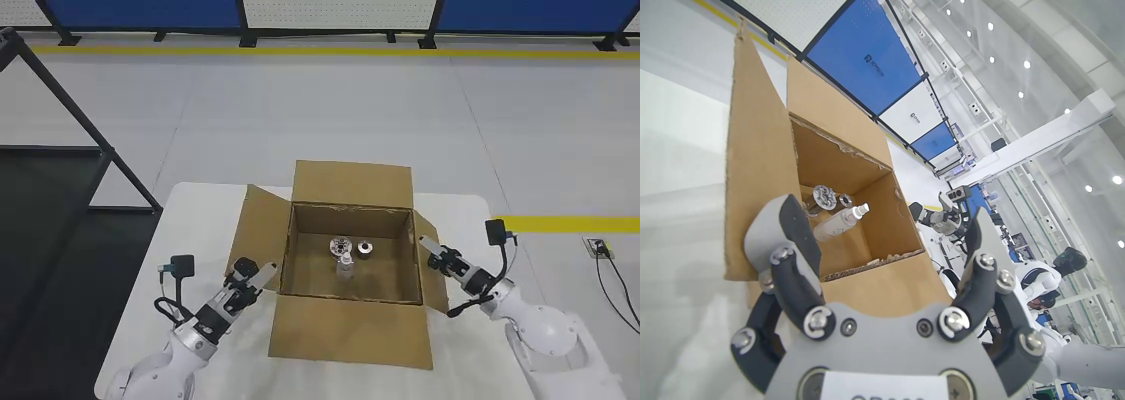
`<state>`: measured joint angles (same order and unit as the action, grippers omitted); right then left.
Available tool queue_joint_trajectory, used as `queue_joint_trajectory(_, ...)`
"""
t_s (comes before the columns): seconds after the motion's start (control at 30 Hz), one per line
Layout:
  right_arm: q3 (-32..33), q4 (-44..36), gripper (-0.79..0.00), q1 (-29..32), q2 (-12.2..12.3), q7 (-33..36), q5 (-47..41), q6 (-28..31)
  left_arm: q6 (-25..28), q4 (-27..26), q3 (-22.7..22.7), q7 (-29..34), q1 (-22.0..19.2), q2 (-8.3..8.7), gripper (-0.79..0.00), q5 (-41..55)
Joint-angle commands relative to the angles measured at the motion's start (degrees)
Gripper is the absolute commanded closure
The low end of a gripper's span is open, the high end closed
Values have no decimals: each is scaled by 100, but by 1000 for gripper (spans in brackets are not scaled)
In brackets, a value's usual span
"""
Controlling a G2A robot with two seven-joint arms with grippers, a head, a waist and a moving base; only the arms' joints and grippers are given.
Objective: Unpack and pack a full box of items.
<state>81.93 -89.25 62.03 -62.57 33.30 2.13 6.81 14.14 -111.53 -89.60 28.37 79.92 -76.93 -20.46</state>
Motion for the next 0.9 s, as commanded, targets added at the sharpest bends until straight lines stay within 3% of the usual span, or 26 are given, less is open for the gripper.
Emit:
queue_joint_trajectory(0.0,-64,42,-785,-64,-9,26,-12,18,3,11,-8,-11,-3,12,-785,30)
queue_joint_trajectory(0.53,-524,242,-785,-485,-83,70,87,-23,103,-3,-276,-201,186,111,-785,265)
queue_joint_trajectory(0.7,-404,-352,-785,-213,-77,-341,162,274,165,-33,-433,-247,277,147,-785,361)
queue_joint_trajectory(0.87,-664,-1026,-785,-99,-88,-336,655,420,230,-48,-563,-272,373,180,-785,458)
